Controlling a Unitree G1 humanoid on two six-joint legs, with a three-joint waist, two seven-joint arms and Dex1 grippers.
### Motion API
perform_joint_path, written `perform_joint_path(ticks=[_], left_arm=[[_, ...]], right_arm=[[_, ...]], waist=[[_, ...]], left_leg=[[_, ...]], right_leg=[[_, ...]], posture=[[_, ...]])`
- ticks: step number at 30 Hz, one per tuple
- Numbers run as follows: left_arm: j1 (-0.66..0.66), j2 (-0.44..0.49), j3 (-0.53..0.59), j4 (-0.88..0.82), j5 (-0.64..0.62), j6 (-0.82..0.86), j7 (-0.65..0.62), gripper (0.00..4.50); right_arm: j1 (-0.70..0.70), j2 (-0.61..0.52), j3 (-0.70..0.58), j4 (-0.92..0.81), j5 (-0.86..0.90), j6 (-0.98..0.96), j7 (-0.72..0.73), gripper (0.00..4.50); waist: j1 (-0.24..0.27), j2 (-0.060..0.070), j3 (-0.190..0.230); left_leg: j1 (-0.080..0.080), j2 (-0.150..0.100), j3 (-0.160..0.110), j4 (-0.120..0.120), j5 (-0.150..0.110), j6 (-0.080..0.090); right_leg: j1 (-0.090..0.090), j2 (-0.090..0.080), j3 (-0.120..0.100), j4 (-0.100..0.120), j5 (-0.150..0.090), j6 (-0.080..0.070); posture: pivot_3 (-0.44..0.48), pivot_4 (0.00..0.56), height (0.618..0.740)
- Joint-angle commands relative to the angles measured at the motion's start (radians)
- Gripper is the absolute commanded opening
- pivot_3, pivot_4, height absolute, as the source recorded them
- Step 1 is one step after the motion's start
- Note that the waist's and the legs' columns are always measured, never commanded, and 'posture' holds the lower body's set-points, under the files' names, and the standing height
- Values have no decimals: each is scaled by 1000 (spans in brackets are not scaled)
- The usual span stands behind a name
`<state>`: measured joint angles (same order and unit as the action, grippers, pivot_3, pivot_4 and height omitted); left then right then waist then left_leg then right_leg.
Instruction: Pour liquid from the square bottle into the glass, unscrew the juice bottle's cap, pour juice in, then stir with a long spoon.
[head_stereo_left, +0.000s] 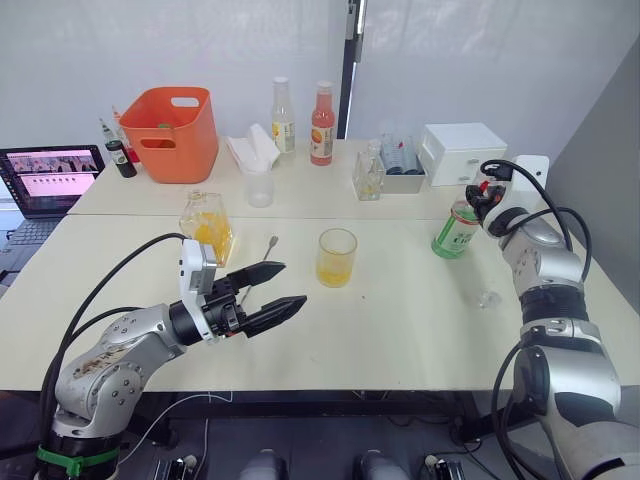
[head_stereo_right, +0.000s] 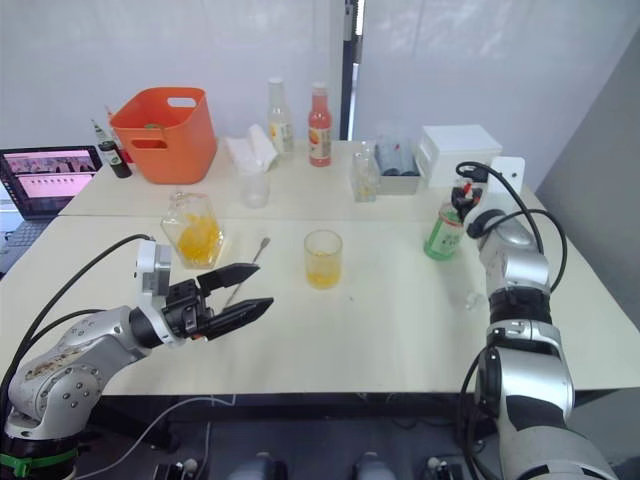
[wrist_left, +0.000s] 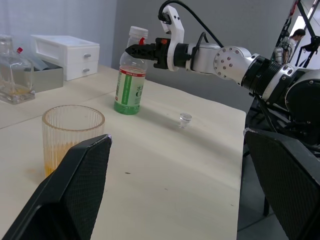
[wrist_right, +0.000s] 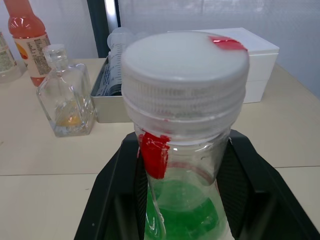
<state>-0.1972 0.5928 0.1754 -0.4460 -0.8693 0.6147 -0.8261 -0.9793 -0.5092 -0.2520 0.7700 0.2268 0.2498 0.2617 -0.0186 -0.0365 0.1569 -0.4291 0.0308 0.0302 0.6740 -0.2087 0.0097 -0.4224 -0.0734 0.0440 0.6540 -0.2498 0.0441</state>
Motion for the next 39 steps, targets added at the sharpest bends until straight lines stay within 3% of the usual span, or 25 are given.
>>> perform_joint_path(ticks=[1, 5, 12, 18, 24, 30, 39], left_arm=[[-5, 8, 8, -31, -12, -9, -7, 4500], [-6, 11, 7, -24, -7, -13, -15, 4500], [-31, 12, -4, 17, 16, -29, -42, 4500], [-57, 20, -13, 64, 38, -41, -86, 4500], [-69, 30, -26, 102, 73, -71, -138, 4500], [-76, 42, -41, 125, 106, -92, -180, 4500], [-90, 58, -67, 112, 134, -98, -223, 4500]], right_arm=[[-21, -15, -24, -62, 16, -22, 14, 1384], [8, -24, -29, -178, 40, 25, 40, 1384], [131, -61, -28, -584, 140, 262, 120, 1384], [293, -98, -36, -1021, 331, 510, 188, 1384], [388, -57, -31, -1301, 513, 669, 149, 1384], [461, 22, 35, -1466, 585, 705, 66, 1384], [582, 75, 240, -1590, 465, 662, -43, 1384]], waist=[[0, 0, 0], [0, 3, 2], [6, 11, 7], [6, 11, 7], [4, 11, 7], [4, 11, 7], [6, 11, 7]], left_leg=[[0, 0, 0, 0, 0, 0], [-1, 0, 0, 0, 0, 0], [-2, 0, 0, -1, 0, 0], [-2, 0, -1, -2, 0, 0], [-2, 1, -1, -4, 0, 0], [-2, 1, -1, -4, 0, 0], [-2, 1, -1, -4, 0, 0]], right_leg=[[0, 0, 0, 0, 0, 0], [-1, 0, 0, 0, 0, 0], [-2, -1, 0, -1, 0, 0], [-1, 0, -1, -4, 0, 0], [-1, 0, -1, -5, 0, 0], [-1, 0, -1, -5, 0, 1], [-1, 0, -1, -6, 0, 1]], posture=[[0, 150, 715], [0, 150, 715], [0, 150, 715], [0, 150, 715], [0, 150, 715], [0, 150, 715], [0, 150, 715]])
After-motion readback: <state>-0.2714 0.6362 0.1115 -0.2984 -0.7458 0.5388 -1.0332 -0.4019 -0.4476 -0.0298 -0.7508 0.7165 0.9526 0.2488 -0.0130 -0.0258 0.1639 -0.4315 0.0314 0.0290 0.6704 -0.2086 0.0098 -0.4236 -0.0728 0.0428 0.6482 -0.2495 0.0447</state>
